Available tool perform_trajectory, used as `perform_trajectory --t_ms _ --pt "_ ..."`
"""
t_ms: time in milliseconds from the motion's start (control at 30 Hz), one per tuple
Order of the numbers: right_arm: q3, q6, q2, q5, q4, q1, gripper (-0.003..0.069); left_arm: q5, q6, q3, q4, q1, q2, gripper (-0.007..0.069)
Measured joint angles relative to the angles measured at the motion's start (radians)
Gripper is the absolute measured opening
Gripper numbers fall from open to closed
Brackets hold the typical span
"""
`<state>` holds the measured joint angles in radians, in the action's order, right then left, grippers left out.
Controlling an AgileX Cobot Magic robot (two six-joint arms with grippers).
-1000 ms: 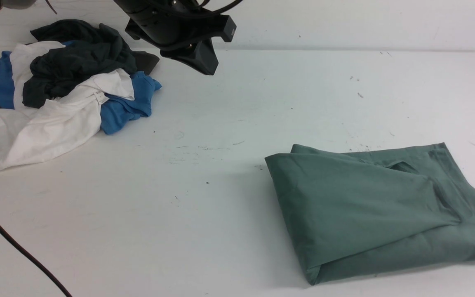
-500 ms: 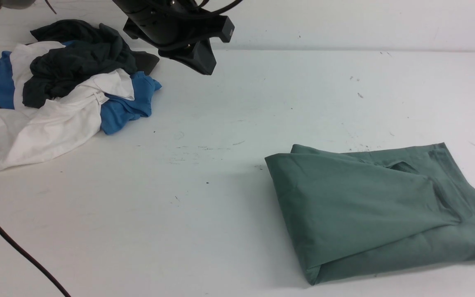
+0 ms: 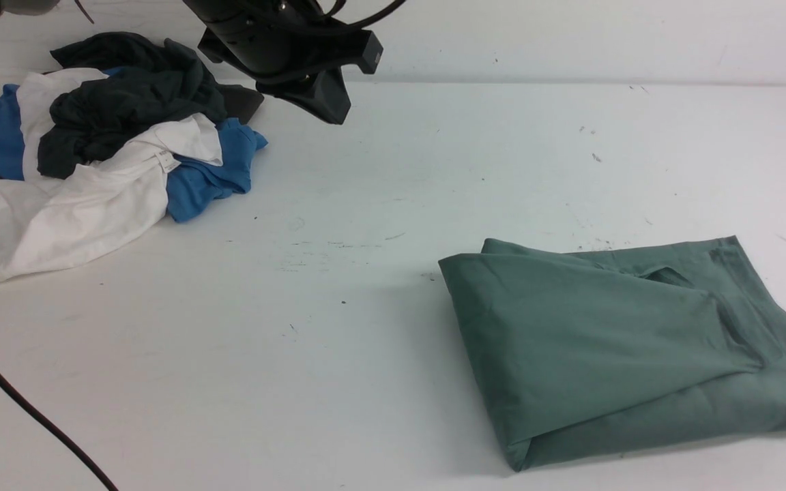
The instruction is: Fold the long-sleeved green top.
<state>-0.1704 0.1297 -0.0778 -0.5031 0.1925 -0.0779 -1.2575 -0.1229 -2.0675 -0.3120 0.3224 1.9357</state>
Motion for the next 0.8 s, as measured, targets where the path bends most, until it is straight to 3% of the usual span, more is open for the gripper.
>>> perform_trajectory --t_ms 300,467,800 --pt "0.176 0.000 0.089 0.032 -0.094 0.008 -0.0015 0.001 -0.001 0.000 -0.004 0.000 -0.001 -0.0004" --pt "0.184 0.000 0.089 0.080 -0.171 0.102 -0.0015 0.001 0.002 0.002 -0.007 0.000 -0.029 -0.0004" --pt "0.185 0.000 0.089 0.081 -0.178 0.126 -0.0015 -0.001 0.003 0.003 -0.004 0.000 -0.206 -0.0004"
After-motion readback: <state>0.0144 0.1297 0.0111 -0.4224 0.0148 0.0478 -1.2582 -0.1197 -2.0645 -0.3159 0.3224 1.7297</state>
